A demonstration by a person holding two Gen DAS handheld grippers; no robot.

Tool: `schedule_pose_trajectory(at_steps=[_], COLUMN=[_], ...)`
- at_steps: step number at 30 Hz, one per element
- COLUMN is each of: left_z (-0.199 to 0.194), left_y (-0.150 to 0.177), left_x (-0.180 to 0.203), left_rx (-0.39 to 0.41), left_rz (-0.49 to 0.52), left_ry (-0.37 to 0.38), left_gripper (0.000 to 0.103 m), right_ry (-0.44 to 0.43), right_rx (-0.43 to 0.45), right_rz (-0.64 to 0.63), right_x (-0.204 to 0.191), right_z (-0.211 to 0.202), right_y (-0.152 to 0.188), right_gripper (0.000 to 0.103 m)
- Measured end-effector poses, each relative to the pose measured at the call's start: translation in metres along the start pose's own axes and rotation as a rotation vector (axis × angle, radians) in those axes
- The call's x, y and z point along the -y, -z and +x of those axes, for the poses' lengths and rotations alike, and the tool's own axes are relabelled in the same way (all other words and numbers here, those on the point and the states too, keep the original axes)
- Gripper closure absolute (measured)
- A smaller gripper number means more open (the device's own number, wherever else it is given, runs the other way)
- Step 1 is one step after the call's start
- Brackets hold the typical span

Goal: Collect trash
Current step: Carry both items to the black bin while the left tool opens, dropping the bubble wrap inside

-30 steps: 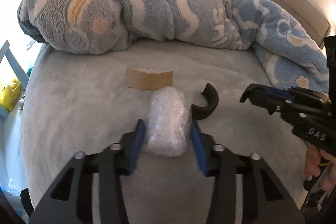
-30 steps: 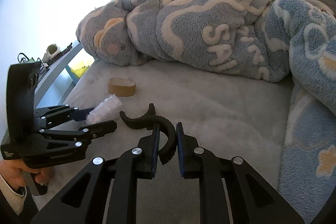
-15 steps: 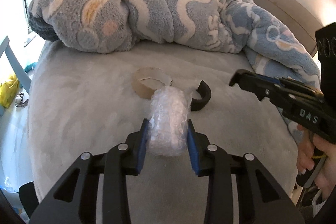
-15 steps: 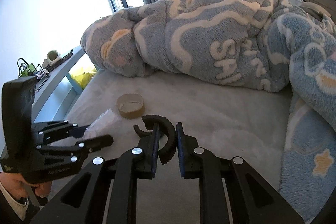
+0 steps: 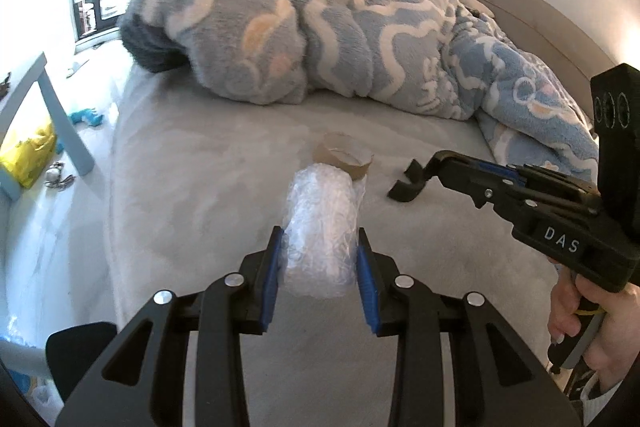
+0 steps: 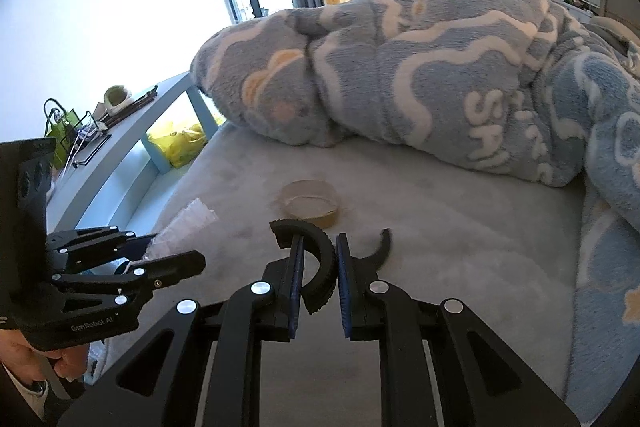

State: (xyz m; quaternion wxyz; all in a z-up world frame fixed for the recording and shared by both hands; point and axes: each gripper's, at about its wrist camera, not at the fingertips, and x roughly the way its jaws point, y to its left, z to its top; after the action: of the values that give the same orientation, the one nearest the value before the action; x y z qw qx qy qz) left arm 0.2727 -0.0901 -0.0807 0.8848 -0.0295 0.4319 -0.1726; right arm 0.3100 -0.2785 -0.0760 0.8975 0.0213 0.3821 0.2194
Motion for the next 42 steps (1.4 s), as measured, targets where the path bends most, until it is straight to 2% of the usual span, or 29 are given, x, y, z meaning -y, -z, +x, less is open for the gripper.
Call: schedule_pose_trajectory(at_steps=[16,26,36,42], left_z=[-0.045,-0.064,-0.08,-0.083], left_y=[0.027,0.038,0.057,0.075], left_x=[-0.046,-0.09,-0.143,-0.174], left_rx=[-0.001,-0.001,-0.026,-0.083], left_rz=[-0.035,-0.056,-0.11,-0.137], left_ry=[-0.046,-0.096,-0.17,-0.211], left_gripper=[0.066,0.066,0.066,0.066], right_ry=[-0.055,-0.099,-0.148,-0.174], right_rx=[0.009,-0.003,-0.031,-0.052], right_rz=[-0.054,-0.088,-0.147,-0.18], right_x=[-0.067,-0.112,-0.168,-0.201], right_z=[0.001,0.023,0.047,0.063], right_y=[-0.004,-0.015,-0.019,-0.02], right_gripper=[0.087,0.087,0.087,0.087])
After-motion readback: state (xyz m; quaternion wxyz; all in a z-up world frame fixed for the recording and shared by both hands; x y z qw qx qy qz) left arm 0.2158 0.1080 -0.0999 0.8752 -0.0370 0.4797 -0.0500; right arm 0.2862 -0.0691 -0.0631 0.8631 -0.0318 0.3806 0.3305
